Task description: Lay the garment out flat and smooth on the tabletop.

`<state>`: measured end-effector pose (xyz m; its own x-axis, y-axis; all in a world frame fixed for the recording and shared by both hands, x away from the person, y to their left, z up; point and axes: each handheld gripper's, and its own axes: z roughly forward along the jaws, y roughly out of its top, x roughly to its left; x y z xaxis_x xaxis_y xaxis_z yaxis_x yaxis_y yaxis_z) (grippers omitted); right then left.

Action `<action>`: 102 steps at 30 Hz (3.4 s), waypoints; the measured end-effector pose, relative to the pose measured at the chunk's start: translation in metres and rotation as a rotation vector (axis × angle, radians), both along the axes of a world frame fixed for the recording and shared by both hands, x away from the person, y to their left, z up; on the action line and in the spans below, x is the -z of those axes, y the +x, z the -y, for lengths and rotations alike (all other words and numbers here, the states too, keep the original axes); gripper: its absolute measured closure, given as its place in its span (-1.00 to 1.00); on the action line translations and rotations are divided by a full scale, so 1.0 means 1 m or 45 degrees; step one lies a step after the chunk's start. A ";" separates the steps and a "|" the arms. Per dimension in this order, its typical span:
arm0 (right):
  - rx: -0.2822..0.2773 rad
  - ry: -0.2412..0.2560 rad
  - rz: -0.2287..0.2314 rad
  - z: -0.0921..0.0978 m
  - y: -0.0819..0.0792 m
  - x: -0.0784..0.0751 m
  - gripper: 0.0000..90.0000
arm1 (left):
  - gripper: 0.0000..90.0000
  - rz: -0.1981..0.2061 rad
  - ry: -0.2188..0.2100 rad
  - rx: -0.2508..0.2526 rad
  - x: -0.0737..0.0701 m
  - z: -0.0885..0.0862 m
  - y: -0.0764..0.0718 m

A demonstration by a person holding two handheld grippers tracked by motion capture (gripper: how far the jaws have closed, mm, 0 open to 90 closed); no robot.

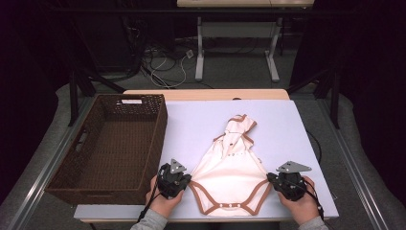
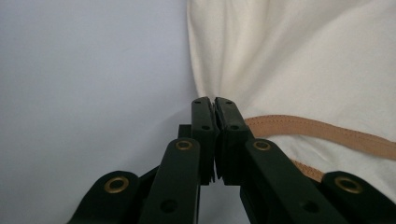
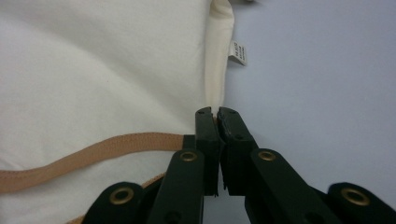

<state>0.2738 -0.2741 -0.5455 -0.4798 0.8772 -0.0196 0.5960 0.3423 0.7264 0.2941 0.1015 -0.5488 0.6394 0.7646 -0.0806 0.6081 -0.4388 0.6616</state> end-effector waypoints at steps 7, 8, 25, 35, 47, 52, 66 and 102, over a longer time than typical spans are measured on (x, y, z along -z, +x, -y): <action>0.009 0.017 -0.026 0.004 -0.004 0.004 0.93 | 0.94 0.015 0.021 -0.004 0.000 0.000 -0.001; 0.010 0.020 -0.024 0.005 -0.003 0.004 0.93 | 0.93 0.020 0.026 -0.004 0.000 0.000 -0.001; 0.016 0.072 -0.006 0.007 0.003 0.008 0.67 | 0.74 0.032 0.005 -0.031 0.001 -0.002 0.002; 0.016 0.109 0.043 0.006 0.002 0.005 0.13 | 0.27 0.043 -0.038 -0.073 0.001 -0.005 0.004; 0.026 0.134 0.049 0.007 0.008 0.006 -0.42 | -0.36 0.042 -0.105 -0.057 0.002 -0.004 0.011; 0.050 0.154 0.065 0.008 0.011 0.005 -0.67 | -0.54 0.020 -0.122 -0.055 0.002 -0.002 0.012; 0.074 0.155 0.064 0.010 0.011 0.006 -0.91 | -0.83 -0.023 -0.205 -0.080 0.003 -0.002 0.014; -0.013 0.064 0.080 -0.007 0.050 -0.025 -0.91 | -0.99 -0.016 -0.273 -0.072 -0.030 0.023 0.055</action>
<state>0.3239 -0.2671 -0.5210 -0.4876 0.8730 -0.0060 0.5454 0.3100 0.7788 0.3494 0.0785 -0.5187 0.5941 0.7634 -0.2533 0.6365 -0.2538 0.7283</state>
